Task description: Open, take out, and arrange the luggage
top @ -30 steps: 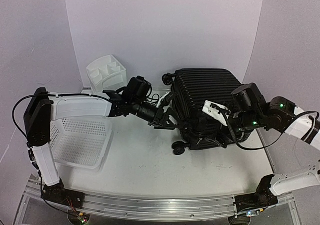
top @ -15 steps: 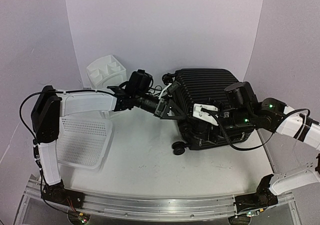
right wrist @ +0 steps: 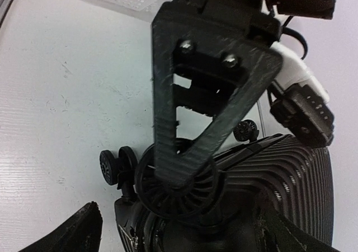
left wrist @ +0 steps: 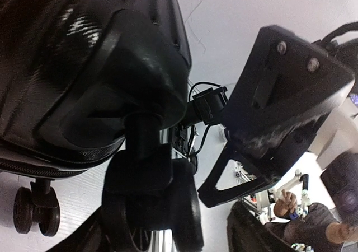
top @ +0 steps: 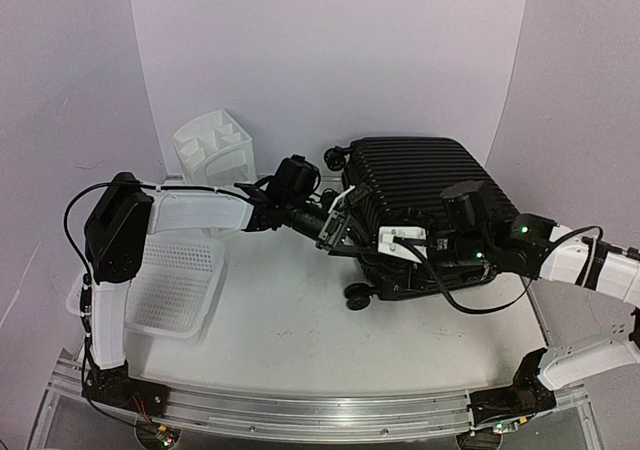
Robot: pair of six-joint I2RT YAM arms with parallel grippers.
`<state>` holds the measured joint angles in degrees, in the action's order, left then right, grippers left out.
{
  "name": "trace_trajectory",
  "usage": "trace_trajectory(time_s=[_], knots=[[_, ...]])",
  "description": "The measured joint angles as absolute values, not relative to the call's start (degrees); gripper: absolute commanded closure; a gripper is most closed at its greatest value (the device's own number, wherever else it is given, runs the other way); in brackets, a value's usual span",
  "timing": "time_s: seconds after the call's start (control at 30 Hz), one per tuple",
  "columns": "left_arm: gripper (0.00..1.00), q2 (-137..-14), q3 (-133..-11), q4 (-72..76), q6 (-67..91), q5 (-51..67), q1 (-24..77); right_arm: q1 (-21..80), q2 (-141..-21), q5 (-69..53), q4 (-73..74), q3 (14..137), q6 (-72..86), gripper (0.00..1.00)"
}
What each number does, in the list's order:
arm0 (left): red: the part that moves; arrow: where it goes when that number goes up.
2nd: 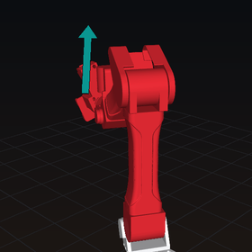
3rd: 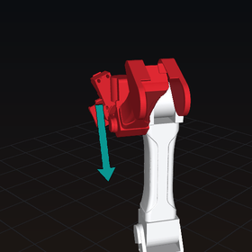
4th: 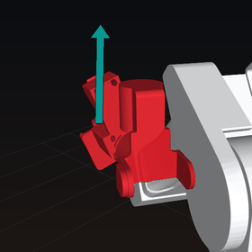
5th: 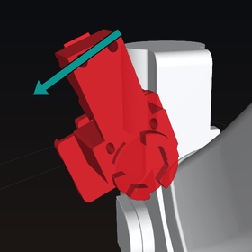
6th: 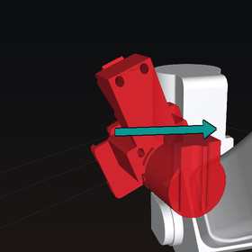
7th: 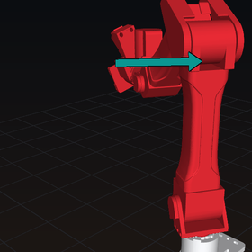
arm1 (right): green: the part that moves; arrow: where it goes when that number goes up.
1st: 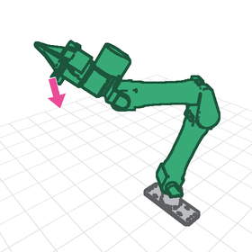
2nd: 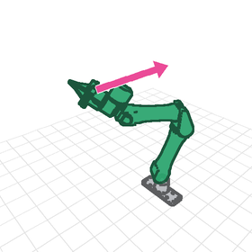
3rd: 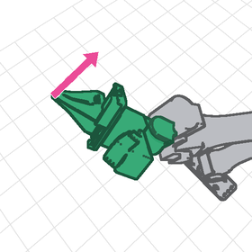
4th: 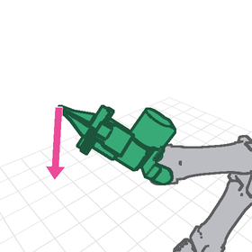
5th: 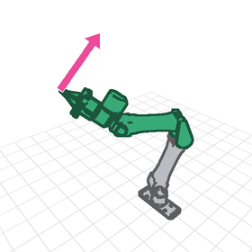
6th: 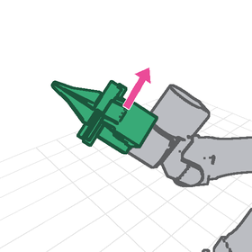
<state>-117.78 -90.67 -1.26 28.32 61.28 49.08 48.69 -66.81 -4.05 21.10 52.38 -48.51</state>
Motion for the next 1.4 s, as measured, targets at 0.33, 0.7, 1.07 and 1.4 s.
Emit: trace_trajectory(time_s=[0.33, 0.7, 1.07, 1.4], knots=[[0.52, -118.5, -90.2, 1.0, 36.9, 61.8, 48.7, 48.7, -66.8, -2.7, 4.1, 40.8, -53.7, 0.05], [0.5, -119.6, -88.2, 10.3, 48.3, 64.3, 48.7, 48.9, -71.5, -0.2, -15.7, 35.1, -55.9, 0.39], [0.09, -113.9, -77.9, 18.5, 46.9, 63.4, 47.6, 49.2, -71.0, 0.3, -11.5, 36.7, -54.7, 0.97], [0.02, -91.9, -53.8, 21.7, 29.3, 38.6, 47.6, 49.1, -71.7, -0.4, 6.5, 46.1, -47.8, 1.0]])
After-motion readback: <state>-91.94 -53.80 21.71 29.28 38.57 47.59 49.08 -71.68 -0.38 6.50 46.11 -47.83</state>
